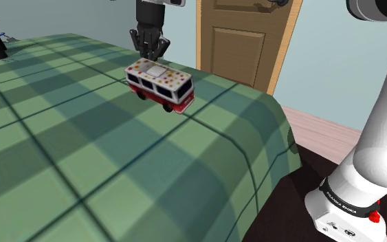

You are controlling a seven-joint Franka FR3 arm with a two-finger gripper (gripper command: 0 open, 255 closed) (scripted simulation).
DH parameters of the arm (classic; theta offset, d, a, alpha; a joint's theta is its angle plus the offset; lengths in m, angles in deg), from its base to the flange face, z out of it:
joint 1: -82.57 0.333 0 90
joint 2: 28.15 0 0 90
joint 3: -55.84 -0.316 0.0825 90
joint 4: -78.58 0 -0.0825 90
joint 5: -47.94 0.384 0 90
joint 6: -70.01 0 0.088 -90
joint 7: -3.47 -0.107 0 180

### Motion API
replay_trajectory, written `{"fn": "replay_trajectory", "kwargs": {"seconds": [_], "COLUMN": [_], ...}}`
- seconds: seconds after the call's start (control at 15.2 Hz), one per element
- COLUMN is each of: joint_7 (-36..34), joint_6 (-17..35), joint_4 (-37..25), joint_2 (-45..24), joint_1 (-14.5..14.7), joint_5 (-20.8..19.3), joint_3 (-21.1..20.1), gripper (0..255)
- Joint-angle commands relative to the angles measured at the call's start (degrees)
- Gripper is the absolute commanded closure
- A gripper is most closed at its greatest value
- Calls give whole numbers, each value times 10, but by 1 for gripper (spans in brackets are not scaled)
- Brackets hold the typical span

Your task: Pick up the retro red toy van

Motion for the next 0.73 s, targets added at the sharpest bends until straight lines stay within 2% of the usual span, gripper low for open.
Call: {"fn": "replay_trajectory", "kwargs": {"seconds": [0.0, 0.53, 0.66], "joint_7": [-3, -16, -17], "joint_6": [-18, -91, -92], "joint_4": [-22, -119, -121], "joint_2": [-4, -30, -30], "joint_1": [2, 18, 18], "joint_5": [-3, -19, -19], "joint_3": [0, -2, -2], "gripper": [255, 255, 255]}}
